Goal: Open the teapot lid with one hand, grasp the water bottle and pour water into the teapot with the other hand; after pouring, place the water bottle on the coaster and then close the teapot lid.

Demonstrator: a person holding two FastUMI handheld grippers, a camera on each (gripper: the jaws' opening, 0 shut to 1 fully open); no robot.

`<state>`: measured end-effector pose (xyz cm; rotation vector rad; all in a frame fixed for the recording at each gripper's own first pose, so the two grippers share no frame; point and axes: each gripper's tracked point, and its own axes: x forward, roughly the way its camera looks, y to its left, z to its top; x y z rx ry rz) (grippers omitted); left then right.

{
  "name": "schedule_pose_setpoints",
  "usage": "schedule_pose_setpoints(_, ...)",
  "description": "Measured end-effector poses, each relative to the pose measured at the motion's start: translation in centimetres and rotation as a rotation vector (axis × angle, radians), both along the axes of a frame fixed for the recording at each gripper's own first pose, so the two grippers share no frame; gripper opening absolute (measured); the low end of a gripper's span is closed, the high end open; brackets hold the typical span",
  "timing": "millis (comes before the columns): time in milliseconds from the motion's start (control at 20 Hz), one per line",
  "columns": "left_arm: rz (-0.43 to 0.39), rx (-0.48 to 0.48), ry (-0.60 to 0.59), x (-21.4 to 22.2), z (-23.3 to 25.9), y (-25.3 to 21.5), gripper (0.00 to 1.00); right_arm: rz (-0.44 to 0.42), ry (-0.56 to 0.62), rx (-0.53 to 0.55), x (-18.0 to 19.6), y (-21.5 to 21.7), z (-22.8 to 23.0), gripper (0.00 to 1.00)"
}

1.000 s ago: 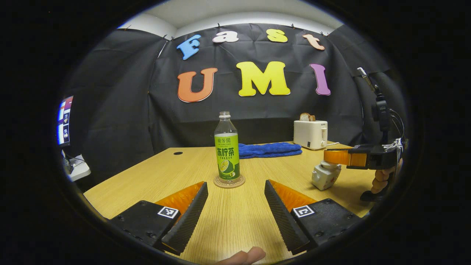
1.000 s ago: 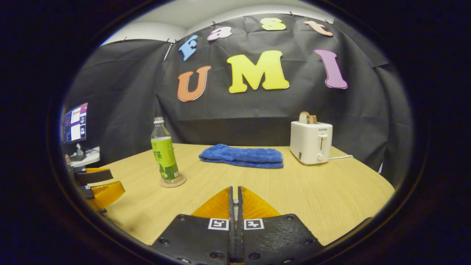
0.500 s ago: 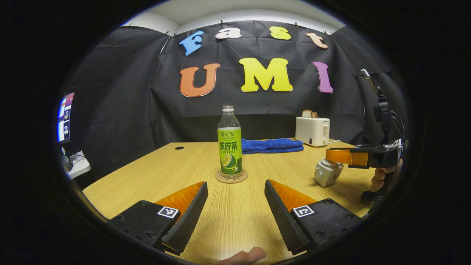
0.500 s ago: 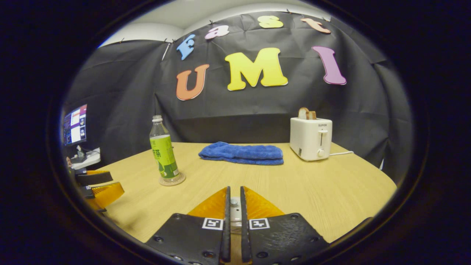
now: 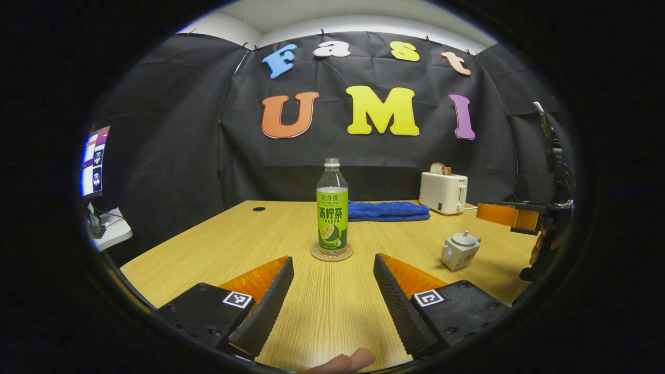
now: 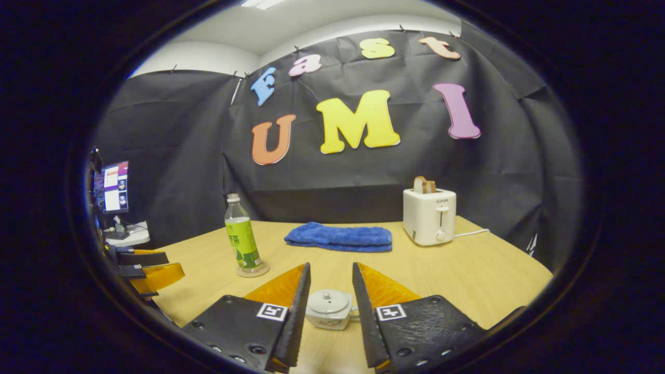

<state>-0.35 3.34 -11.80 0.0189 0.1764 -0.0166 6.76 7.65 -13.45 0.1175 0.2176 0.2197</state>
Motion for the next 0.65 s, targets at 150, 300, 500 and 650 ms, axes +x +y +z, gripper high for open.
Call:
schedule_pose_setpoints(150, 0.005, 0.008, -0.026, -0.9, 1.9, -0.1, 0.97, -0.032, -0.06, -0.018, -1.6, -1.7, 2.9, 0.64)
schedule_pose_setpoints(300, 0.018, 0.011, -0.045, -1.9, 3.5, 0.1, 0.97, -0.029, -0.076, -0.062, -3.8, -3.0, 4.7, 0.98)
schedule_pose_setpoints(500, 0.051, 0.01, -0.075, -3.1, 5.8, 0.8, 0.97, -0.096, -0.117, -0.111, -6.5, -5.8, 6.6, 0.95)
schedule_pose_setpoints(650, 0.056, 0.016, -0.099, -3.9, 7.4, 0.9, 0.96, -0.141, -0.152, -0.042, -8.5, -7.1, 8.4, 0.95)
